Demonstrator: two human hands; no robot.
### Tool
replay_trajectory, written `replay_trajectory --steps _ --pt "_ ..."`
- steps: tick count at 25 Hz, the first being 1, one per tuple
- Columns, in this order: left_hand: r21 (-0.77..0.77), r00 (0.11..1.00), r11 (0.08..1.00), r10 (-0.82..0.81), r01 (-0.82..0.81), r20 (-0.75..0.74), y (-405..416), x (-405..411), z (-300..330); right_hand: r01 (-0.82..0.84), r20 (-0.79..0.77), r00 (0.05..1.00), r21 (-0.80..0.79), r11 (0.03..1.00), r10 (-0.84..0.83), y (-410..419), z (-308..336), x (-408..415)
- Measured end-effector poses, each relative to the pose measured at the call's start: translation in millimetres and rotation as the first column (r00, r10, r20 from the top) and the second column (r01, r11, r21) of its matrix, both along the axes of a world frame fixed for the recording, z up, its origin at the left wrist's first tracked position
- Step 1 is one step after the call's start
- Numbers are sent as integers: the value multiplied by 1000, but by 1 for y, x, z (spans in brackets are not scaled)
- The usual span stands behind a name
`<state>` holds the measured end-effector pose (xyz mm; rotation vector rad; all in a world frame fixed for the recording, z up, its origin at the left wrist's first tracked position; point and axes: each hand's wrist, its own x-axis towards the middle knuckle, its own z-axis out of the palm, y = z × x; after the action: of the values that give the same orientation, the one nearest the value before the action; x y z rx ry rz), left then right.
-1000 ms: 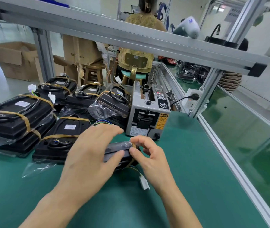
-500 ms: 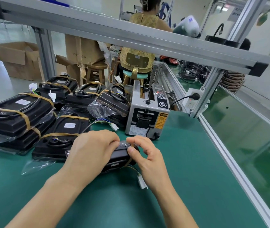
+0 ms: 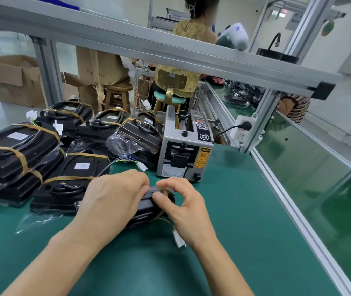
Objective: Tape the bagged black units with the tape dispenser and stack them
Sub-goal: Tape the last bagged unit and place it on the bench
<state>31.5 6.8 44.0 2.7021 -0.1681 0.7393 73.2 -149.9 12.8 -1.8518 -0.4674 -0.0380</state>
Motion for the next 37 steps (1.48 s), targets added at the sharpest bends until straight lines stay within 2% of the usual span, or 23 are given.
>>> replay_trajectory --steps 2,5,11,16,20,24,28,30,32,34,37 --pt "32 1000 999 8 -9 21 -1 1 0 9 1 1000 -36 999 -9 2 1 0" --pt "-6 999 1000 31 -31 13 -3 4 -1 2 -3 1000 -63 998 -2 3 4 1" --pt "-127 984 985 100 -119 -147 2 16 -4 -21 -163 986 -17 1000 18 0 11 12" --pt "-156 984 978 117 -137 -134 0 12 -5 -42 -120 992 -68 997 34 4 15 13" --pt "-161 991 980 100 -114 -90 -1 7 -7 -67 -49 997 -232 970 58 9 20 16" --pt "-207 998 977 47 -57 -50 3 2 -5 -77 -115 993 -328 941 41 15 25 24" --pt "-175 997 983 -71 64 -34 9 -4 -1 -126 -180 982 -394 910 58 20 33 35" --pt "-127 987 988 -104 88 -123 12 -7 0 -165 -209 974 -397 903 87 21 35 39" --pt "-10 976 998 -61 60 -207 13 -8 -4 -197 -238 965 -380 904 110 19 36 42" --pt "89 978 996 9 10 -208 11 -8 -3 -206 -265 957 -325 923 120 18 34 43" --pt "121 974 992 66 -40 -217 7 -8 0 -141 -286 954 -167 976 89 12 16 40"
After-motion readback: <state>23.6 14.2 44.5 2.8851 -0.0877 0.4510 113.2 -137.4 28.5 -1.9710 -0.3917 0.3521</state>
